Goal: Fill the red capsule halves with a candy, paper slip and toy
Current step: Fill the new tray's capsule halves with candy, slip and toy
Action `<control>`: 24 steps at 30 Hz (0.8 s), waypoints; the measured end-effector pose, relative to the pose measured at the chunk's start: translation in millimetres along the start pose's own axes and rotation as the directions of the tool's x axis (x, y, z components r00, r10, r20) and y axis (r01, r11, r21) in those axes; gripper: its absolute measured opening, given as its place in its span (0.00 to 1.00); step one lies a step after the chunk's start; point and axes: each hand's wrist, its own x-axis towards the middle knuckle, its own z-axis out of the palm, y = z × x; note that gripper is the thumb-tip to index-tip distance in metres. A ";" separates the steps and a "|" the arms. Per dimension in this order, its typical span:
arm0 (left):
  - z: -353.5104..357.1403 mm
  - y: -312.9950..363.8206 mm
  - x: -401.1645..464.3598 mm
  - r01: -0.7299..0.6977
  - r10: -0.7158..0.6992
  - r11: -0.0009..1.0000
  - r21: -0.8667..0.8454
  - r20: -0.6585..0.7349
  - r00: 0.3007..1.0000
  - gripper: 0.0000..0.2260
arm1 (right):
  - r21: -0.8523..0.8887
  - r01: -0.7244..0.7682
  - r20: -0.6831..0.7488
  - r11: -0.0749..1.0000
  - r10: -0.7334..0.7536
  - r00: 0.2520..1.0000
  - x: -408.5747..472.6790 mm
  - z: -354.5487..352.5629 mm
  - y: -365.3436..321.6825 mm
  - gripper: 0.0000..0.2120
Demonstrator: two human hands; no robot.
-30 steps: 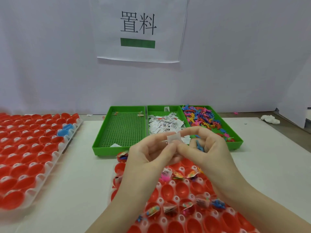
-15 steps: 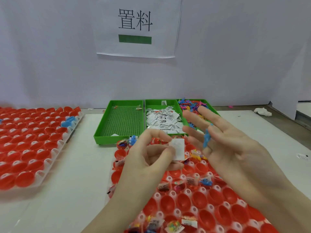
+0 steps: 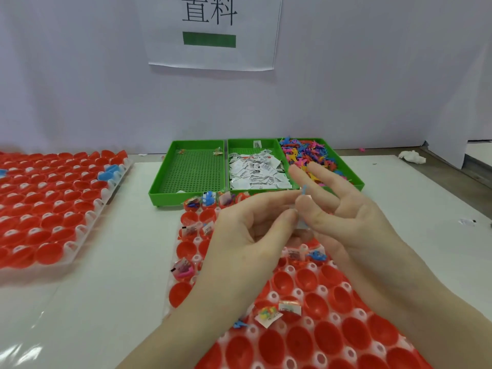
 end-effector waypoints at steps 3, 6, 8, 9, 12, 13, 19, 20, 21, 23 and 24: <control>0.5 -3.7 -1.8 -0.020 0.022 0.999 0.035 -0.056 0.998 0.11 | -0.003 -0.062 -0.057 0.998 0.062 0.996 -1.6 -4.3 1.4 0.29; 0.6 -9.6 -2.7 -0.053 0.066 0.973 0.226 -0.051 0.997 0.13 | 0.012 -0.095 -0.079 0.995 0.096 0.992 -2.4 -7.5 3.4 0.19; 1.1 -14.3 -2.7 -0.068 0.083 0.930 0.362 -0.025 0.996 0.14 | 0.017 -0.079 -0.111 0.997 0.080 0.991 -2.8 -11.0 6.2 0.17; 2.0 -15.1 -2.4 -0.067 0.073 0.906 0.418 0.001 0.997 0.13 | -0.001 -0.064 -0.118 0.998 0.063 0.991 -2.3 -14.2 7.2 0.16; -1.6 -15.9 0.5 -0.107 0.108 0.777 0.620 0.036 0.993 0.09 | -0.187 -0.024 -0.079 0.982 0.010 0.997 -3.8 -28.9 8.3 0.14; -4.6 -16.4 1.0 -0.117 0.112 0.745 0.656 0.049 0.992 0.08 | -0.269 -0.041 -0.044 0.962 0.030 0.999 -5.3 -34.3 9.2 0.13; -16.9 -34.3 -10.2 -0.153 -0.117 0.575 0.804 0.266 0.957 0.11 | -0.727 -0.058 0.048 0.684 0.135 0.990 -15.4 -52.4 29.4 0.17; -17.5 -37.1 -12.2 -0.159 -0.135 0.555 0.817 0.277 0.951 0.11 | -0.753 -0.034 0.079 0.657 0.142 0.987 -16.7 -51.3 32.1 0.16; -18.1 -39.3 -13.1 -0.155 -0.149 0.544 0.824 0.277 0.949 0.11 | -0.776 -0.014 0.103 0.631 0.148 0.984 -17.6 -49.9 34.8 0.14; -19.5 -43.5 -13.8 -0.161 -0.163 0.522 0.838 0.284 0.945 0.11 | -0.823 0.001 0.119 0.568 0.170 0.978 -18.7 -47.5 39.2 0.14; -19.5 -45.2 -13.7 -0.175 -0.168 0.507 0.844 0.296 0.940 0.11 | -0.842 0.002 0.116 0.540 0.178 0.977 -18.9 -46.7 40.3 0.14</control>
